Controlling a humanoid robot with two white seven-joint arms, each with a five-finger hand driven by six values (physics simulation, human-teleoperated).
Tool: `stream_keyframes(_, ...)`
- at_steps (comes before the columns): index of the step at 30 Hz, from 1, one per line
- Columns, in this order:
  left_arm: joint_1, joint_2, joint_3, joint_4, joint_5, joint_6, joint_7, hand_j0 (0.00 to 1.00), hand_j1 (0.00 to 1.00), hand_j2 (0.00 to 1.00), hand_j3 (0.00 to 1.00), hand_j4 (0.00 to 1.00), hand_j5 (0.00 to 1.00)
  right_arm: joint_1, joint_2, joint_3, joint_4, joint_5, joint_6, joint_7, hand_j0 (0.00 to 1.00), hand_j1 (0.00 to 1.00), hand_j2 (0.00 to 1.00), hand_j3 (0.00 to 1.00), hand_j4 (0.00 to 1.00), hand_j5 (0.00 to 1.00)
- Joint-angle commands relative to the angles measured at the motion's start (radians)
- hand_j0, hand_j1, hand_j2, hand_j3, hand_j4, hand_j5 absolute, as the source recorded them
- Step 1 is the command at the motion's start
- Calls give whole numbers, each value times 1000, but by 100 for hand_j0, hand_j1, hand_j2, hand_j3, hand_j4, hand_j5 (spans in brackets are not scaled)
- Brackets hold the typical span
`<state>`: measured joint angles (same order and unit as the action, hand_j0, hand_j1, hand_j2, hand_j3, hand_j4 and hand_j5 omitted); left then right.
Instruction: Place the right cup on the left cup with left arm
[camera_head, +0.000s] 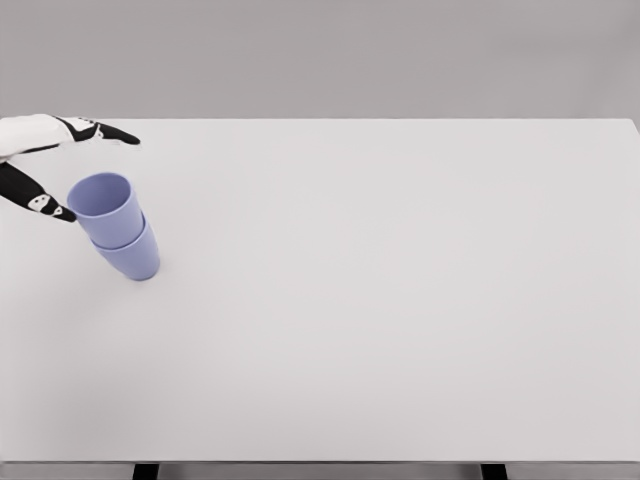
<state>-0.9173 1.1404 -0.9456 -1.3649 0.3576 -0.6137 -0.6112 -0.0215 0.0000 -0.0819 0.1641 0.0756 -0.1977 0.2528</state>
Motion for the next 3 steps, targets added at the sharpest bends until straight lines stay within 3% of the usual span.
stream_keyframes(1,0,28,5,-49,70,3,0,100,100,100,100,100,100,0,0,1,0,0,0,0,100,100,100,100,100,100)
stream_keyframes(3,0,33,4,-85,110,3,0,100,100,100,100,100,100,0,0,-1,0,0,0,0,100,100,100,100,100,100)
